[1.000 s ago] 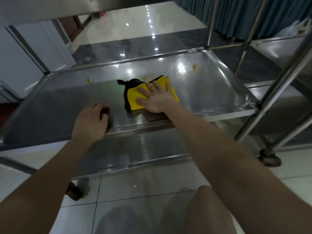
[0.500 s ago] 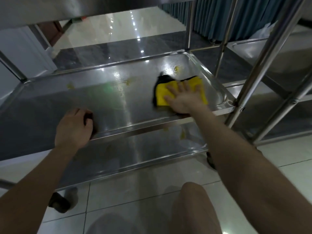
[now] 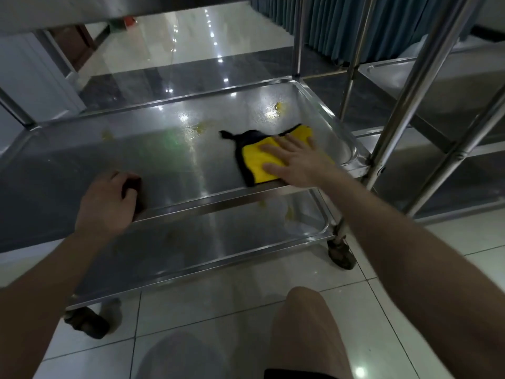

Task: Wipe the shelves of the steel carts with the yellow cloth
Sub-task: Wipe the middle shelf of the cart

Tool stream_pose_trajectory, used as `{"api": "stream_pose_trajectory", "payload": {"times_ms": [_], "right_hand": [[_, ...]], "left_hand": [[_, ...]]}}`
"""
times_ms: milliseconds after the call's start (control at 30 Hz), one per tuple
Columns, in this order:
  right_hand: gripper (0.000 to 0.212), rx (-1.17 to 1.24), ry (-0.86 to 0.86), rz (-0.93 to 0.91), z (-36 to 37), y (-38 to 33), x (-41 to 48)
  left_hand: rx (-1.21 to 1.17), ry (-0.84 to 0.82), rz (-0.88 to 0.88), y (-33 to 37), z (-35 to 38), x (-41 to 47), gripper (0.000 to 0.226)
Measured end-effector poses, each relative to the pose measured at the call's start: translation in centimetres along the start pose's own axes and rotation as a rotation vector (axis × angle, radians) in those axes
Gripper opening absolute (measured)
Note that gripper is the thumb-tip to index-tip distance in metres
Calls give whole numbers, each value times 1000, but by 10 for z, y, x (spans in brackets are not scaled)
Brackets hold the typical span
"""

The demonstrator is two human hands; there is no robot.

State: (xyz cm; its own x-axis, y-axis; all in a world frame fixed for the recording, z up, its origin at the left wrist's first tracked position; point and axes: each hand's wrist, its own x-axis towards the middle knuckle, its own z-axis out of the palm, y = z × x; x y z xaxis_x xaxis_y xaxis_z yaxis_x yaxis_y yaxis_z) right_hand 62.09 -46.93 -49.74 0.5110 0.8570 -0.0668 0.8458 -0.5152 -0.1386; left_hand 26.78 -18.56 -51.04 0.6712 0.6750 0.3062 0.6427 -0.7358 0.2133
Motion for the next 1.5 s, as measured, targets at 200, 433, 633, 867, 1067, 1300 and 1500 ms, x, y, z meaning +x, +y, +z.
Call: {"api": "stream_pose_trajectory", "payload": {"times_ms": [200, 433, 633, 867, 1067, 1300, 1500], "right_hand": [[87, 6, 19, 266, -7, 65, 12], [83, 25, 10, 51, 12, -122, 65], [73, 21, -36, -261, 33, -237, 49], [71, 30, -38, -251, 30, -230, 35], [76, 23, -9, -168, 37, -231, 41], [95, 28, -57, -27, 30, -274, 104], [75, 19, -101, -157, 37, -385, 120]], "left_hand": [[11, 36, -33, 13, 3, -3, 29], [7, 46, -86, 20, 2, -5, 30], [-177, 303, -215, 28, -7, -16, 31], [-298, 177, -136, -15, -36, -22, 24], [74, 89, -206, -149, -61, -36, 38], [118, 83, -180, -159, -50, -31, 45], [-21, 223, -235, -158, -49, -30, 28]]}}
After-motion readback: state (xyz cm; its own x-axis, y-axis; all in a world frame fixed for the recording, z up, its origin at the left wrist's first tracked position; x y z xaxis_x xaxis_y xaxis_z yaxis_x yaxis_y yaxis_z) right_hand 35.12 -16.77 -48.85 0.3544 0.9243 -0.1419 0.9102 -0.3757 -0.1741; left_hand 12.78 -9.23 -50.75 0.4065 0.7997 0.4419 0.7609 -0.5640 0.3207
